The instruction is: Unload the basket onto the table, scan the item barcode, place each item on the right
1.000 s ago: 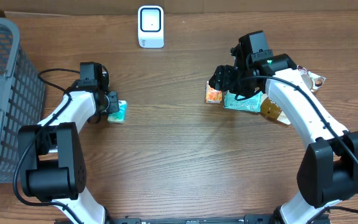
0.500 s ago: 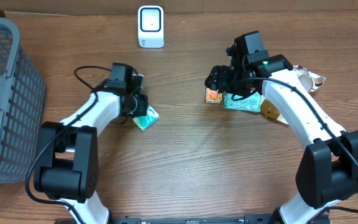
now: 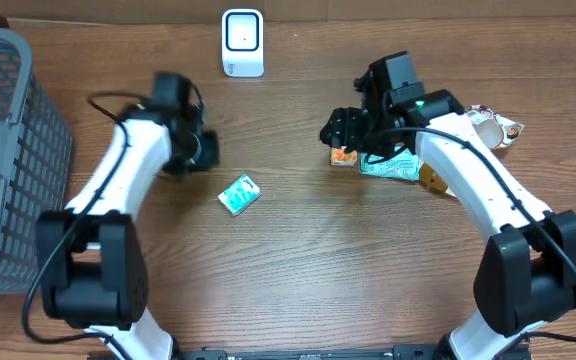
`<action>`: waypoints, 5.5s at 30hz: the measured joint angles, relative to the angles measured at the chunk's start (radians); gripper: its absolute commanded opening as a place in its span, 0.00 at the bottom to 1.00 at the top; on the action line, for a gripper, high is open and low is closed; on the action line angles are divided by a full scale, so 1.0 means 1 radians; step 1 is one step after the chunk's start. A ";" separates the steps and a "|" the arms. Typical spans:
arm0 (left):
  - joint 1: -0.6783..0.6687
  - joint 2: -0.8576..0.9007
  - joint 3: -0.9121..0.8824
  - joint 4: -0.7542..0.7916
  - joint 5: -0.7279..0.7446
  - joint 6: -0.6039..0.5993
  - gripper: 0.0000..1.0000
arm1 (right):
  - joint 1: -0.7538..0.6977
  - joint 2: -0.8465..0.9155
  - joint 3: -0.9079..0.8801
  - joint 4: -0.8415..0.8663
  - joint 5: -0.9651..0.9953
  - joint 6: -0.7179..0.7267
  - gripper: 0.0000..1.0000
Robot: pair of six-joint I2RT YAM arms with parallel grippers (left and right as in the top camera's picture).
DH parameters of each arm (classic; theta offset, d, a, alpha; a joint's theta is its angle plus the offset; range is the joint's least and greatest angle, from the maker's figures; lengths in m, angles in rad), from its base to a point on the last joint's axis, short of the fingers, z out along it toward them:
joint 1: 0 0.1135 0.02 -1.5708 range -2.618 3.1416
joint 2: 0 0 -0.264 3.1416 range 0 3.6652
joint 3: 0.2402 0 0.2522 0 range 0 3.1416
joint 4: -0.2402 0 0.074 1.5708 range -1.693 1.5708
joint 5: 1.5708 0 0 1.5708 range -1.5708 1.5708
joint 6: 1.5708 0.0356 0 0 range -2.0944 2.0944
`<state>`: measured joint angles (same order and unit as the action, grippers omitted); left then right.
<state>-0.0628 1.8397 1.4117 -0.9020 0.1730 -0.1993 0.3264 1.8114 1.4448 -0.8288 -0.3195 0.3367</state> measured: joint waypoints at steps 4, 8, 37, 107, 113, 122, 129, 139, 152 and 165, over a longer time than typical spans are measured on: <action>0.051 -0.030 0.141 -0.080 -0.002 0.003 0.11 | 0.037 0.000 0.000 -0.026 -0.011 -0.031 0.82; 0.104 -0.043 0.209 -0.087 -0.005 0.023 0.45 | 0.042 0.000 -0.001 -0.076 -0.016 -0.081 0.83; 0.238 -0.043 0.212 -0.090 -0.020 0.200 1.00 | 0.134 0.012 -0.016 0.177 -0.026 0.179 0.66; 0.238 -0.043 0.212 -0.090 -0.023 0.203 1.00 | 0.056 0.190 -0.024 -0.162 -0.967 -0.894 0.04; 0.238 -0.043 0.212 -0.090 -0.024 0.203 1.00 | 0.056 0.190 -0.024 -0.184 -0.928 -1.090 0.04; 0.238 -0.043 0.212 -0.090 -0.023 0.203 0.99 | 0.056 0.190 -0.024 -0.153 -0.823 -1.093 0.04; 0.238 -0.043 0.212 -0.090 -0.024 0.203 1.00 | 0.061 0.190 -0.024 -0.073 -0.697 -0.939 0.04; 0.238 -0.043 0.212 -0.090 -0.024 0.203 0.99 | 0.144 0.190 -0.024 -0.017 -0.418 -0.715 0.04; 0.238 -0.043 0.212 -0.090 -0.024 0.203 1.00 | 0.225 0.195 -0.024 0.039 -0.118 -0.582 0.06; 0.238 -0.043 0.212 -0.090 -0.024 0.203 1.00 | 0.225 0.195 -0.024 0.097 -0.042 -0.426 0.73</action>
<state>0.1749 1.7962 1.6238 -0.9916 0.1493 0.0036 0.5514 2.0060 1.4208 -0.7322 -0.3611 -0.0891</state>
